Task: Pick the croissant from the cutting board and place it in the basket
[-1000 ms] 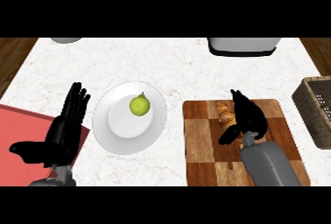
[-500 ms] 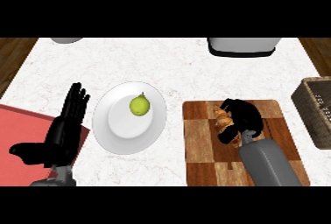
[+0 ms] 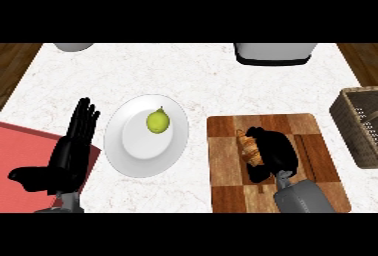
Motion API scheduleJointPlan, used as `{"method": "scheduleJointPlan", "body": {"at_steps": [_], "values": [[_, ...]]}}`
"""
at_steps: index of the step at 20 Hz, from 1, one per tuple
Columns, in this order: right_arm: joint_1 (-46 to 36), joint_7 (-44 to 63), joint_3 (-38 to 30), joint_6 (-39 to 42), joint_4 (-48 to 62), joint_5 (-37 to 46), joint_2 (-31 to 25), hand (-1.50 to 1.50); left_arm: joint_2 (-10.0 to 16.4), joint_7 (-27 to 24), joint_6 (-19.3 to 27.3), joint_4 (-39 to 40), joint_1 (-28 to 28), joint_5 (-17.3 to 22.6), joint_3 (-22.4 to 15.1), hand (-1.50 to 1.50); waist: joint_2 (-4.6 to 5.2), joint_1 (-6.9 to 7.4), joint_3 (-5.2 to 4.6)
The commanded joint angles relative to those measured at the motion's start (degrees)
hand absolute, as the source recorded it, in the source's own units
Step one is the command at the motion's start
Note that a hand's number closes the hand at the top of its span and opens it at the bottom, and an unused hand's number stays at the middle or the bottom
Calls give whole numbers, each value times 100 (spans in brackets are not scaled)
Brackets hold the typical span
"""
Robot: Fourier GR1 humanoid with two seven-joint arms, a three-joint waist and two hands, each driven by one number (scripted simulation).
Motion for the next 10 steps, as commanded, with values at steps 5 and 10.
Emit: {"method": "scheduleJointPlan", "body": {"at_steps": [5,10], "values": [[2181,-1296,979,-454,-1924,244,-1133,150,-59,90,117,-17,-128,-94,-2,0,48,-57,33],[3065,-1327,912,-745,-3684,-38,-1363,150,-20,-291,-92,105,300,115,150,0,41,-61,29]]}}
